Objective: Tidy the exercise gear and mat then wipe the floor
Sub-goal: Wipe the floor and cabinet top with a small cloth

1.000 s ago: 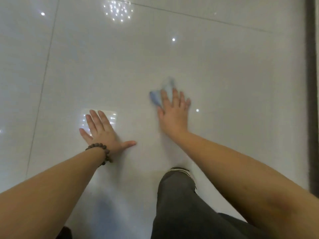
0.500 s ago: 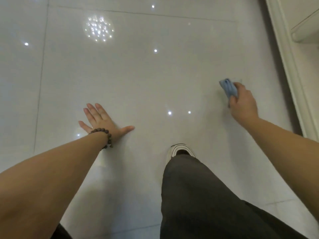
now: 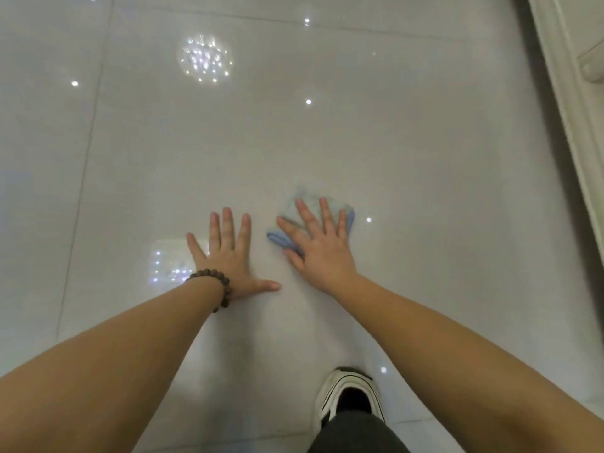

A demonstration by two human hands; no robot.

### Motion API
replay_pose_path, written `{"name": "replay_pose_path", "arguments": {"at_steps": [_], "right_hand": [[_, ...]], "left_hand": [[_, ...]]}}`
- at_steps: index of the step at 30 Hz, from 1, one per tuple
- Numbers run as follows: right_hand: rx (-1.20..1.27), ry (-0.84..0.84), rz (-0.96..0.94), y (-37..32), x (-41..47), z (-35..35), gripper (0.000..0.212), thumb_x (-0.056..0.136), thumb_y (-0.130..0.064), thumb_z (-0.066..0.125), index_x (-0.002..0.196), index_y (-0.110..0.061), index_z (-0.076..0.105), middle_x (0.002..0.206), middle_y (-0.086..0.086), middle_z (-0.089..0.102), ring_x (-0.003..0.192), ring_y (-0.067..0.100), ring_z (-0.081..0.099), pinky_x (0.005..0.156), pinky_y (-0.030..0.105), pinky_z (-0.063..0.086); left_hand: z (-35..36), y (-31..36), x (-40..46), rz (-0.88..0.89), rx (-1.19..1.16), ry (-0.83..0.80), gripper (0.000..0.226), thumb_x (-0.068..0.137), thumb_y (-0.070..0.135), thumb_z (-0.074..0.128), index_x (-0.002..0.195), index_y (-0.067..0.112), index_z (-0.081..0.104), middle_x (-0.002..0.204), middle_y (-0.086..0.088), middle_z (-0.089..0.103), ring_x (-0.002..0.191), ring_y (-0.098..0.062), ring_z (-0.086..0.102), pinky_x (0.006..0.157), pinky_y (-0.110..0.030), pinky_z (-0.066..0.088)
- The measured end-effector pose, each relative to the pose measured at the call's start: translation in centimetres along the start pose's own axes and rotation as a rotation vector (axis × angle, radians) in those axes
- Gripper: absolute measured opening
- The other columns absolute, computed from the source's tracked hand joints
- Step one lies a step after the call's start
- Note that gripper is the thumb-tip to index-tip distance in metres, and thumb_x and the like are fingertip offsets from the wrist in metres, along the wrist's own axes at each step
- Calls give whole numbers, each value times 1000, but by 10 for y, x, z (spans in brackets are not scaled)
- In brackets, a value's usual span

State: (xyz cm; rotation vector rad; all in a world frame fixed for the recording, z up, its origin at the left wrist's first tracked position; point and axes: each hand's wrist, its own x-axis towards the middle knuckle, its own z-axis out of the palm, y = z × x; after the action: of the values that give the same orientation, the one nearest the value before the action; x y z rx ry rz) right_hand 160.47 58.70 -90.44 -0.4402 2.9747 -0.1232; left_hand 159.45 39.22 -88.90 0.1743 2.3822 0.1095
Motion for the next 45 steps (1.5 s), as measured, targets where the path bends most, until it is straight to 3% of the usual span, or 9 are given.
{"name": "replay_pose_path", "arguments": {"at_steps": [4,12,14,19,23,32,37,40,45], "right_hand": [[-20,10,67,90,4,-4,56,82,-49,42,135,-35,50,146,10,44,135,44,34,110,63,21],[192,18,1214,239,-23,-37,61,86,-57,40,143,-37,33,156,8,17,140,38,18,114,55,11],[165,5,1144,201,2,-28,61,87,-58,40,144,-38,30,159,3,11,144,39,8,112,62,4],[87,71,294,42,11,1,54,86,-59,41,135,-38,48,156,4,26,143,41,13,114,59,3],[34,122,-80,62,-42,10,42,92,-48,47,130,-34,56,149,9,40,138,41,29,113,59,18],[208,-6,1296,206,-132,-18,56,97,-52,30,150,-34,22,160,7,7,145,38,4,113,57,1],[95,82,444,56,-85,8,48,93,-53,36,137,-39,47,154,4,31,143,38,18,115,53,2],[78,84,60,74,-118,13,42,95,-49,42,134,-38,51,151,4,37,141,35,26,116,53,14],[105,113,908,183,-198,9,54,96,-50,32,146,-30,35,156,15,23,141,42,20,114,56,12]], "left_hand": [[1,2,0,-4,13,8,140,47,100,38,132,28,-47,140,-6,-52,133,-28,-44,108,-68,-12],[0,5,0,-25,-3,-17,141,44,101,38,128,30,-50,133,-4,-58,131,-28,-46,108,-67,-14],[-2,6,-1,-27,-5,-24,141,44,100,39,130,30,-49,132,-3,-58,131,-28,-46,107,-66,-15],[-6,6,-3,-30,5,-43,141,42,101,37,129,31,-48,134,-4,-57,133,-29,-44,109,-66,-13],[-7,6,-6,-25,2,-37,138,43,101,34,128,32,-49,136,-4,-55,134,-28,-42,109,-66,-12],[-7,11,-12,-28,12,-4,140,44,100,36,137,30,-41,147,-5,-45,138,-27,-37,109,-65,-12],[-7,13,-16,-28,12,20,139,46,96,41,143,29,-34,149,-4,-42,139,-25,-35,111,-63,-11],[-6,9,-15,-17,7,56,135,51,93,46,144,33,-30,152,0,-38,141,-21,-32,113,-59,-10],[-5,1,-10,-14,39,33,132,56,91,48,143,33,-32,151,0,-39,141,-21,-31,114,-59,-9]]}}
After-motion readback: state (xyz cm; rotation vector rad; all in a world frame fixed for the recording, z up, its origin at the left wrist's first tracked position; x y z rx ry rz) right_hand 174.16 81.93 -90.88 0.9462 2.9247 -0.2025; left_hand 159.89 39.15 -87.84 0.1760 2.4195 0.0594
